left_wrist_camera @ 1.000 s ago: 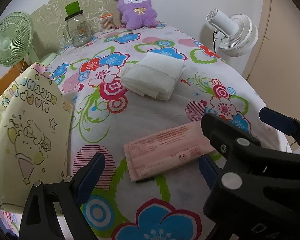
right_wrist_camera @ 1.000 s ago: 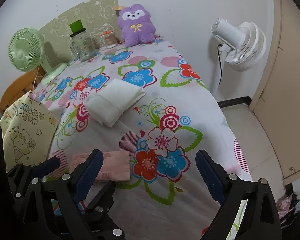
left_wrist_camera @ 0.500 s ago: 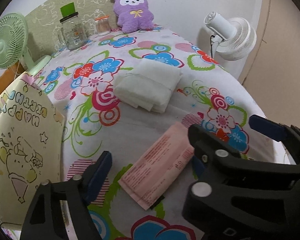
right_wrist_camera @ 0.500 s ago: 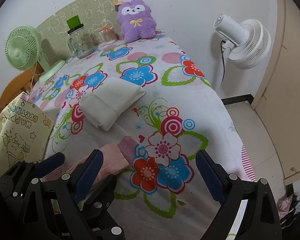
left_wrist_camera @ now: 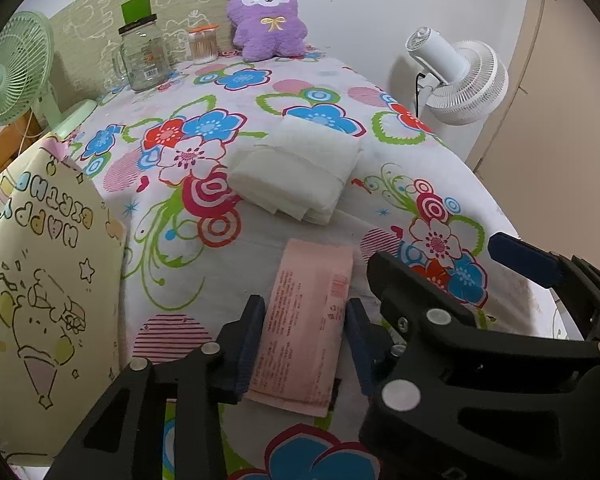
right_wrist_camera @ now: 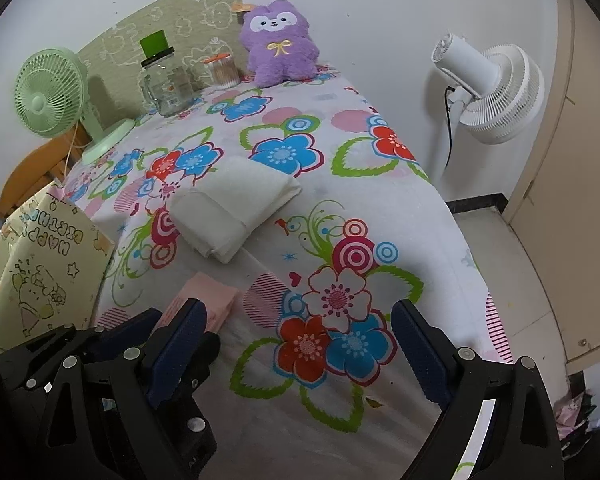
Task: Organize soft objects
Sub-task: 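Lower the left tool over the pink packet and close on it, then grasp the white folded cloth with the right tool while left tool holds pink packet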
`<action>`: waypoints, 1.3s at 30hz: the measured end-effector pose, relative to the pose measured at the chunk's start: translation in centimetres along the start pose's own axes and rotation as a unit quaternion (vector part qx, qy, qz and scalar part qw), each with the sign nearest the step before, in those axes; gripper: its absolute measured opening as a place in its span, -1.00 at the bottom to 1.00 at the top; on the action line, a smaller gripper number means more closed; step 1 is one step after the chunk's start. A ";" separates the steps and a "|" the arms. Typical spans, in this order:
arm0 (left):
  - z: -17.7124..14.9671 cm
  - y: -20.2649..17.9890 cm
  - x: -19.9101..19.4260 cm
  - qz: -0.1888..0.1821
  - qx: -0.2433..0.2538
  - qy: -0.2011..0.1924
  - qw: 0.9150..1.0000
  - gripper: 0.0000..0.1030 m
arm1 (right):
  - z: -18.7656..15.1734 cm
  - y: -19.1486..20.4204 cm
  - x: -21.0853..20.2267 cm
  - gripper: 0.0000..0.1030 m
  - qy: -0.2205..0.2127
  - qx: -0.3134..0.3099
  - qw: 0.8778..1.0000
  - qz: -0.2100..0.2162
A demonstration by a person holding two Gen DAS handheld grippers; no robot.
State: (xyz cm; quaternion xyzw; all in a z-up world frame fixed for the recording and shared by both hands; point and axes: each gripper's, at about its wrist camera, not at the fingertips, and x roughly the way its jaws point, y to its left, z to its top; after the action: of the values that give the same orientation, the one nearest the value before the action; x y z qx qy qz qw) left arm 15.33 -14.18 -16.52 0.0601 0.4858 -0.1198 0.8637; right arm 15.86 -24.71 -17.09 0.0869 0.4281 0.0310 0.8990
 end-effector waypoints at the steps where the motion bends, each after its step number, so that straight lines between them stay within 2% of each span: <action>1: 0.0 0.1 0.0 0.000 -0.001 0.001 1.000 -0.20 | 0.0 0.1 -0.2 0.86 -0.001 -0.001 1.000 0.000; 18: -0.2 2.5 -1.7 0.037 -0.052 -0.026 0.998 -0.20 | 0.7 2.6 -1.0 0.86 -0.019 -0.030 0.999 0.020; 39: 3.5 4.7 0.8 0.084 -0.123 -0.025 0.989 -0.20 | 6.0 3.9 2.9 0.86 -0.020 -0.091 0.994 0.052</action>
State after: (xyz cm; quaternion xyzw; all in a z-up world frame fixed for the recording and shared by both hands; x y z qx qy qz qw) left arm 19.88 -10.58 -15.44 -0.0085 0.4681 0.0124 0.8835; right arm 22.40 -21.30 -14.83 0.0279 0.4006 0.1147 0.9086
